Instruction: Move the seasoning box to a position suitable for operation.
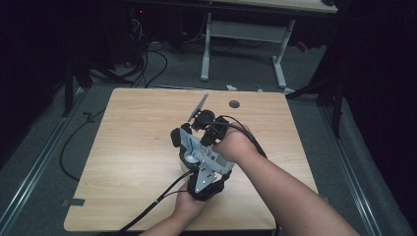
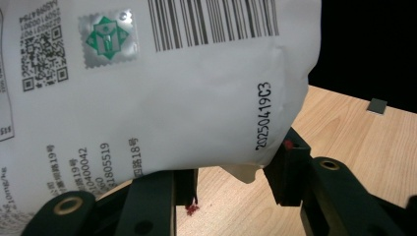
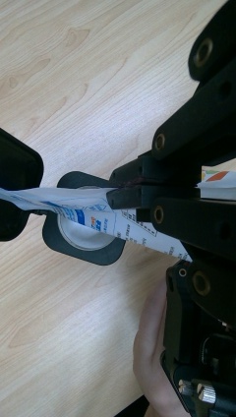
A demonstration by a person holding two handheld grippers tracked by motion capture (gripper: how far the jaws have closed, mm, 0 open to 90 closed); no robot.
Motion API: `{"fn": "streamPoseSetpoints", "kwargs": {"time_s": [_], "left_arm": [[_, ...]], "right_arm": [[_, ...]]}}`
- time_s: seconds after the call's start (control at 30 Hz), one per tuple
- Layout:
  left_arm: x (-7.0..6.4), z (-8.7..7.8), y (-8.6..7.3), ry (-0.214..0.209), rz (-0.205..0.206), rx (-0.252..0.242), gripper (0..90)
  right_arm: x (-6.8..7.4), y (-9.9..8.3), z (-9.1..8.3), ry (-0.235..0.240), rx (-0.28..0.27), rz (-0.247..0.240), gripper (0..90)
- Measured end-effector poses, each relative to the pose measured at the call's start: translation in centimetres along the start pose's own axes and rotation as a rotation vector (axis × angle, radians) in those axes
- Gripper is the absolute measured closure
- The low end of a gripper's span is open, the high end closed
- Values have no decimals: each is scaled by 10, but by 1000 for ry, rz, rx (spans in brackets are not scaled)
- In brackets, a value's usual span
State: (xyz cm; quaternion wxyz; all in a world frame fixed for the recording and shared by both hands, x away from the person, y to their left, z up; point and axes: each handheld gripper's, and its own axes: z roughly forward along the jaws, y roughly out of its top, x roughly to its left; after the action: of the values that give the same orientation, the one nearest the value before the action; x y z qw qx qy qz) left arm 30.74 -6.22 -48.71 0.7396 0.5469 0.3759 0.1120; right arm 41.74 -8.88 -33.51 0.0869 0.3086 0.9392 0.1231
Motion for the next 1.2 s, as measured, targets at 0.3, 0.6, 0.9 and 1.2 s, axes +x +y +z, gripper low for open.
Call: {"fn": "streamPoseSetpoints", "kwargs": {"time_s": [0.3,0.6,0.9,1.2], "left_arm": [[0,0,-1,-2,2,-1,617],[1,-2,-4,-1,9,5,617],[7,-6,-14,7,2,26,613],[12,-10,-19,10,-11,45,609]], "right_arm": [[1,-2,-1,0,-4,5,900],[1,-3,-1,8,-6,0,900],[2,-8,1,21,4,12,900],[3,-13,-1,22,3,16,900]]}}
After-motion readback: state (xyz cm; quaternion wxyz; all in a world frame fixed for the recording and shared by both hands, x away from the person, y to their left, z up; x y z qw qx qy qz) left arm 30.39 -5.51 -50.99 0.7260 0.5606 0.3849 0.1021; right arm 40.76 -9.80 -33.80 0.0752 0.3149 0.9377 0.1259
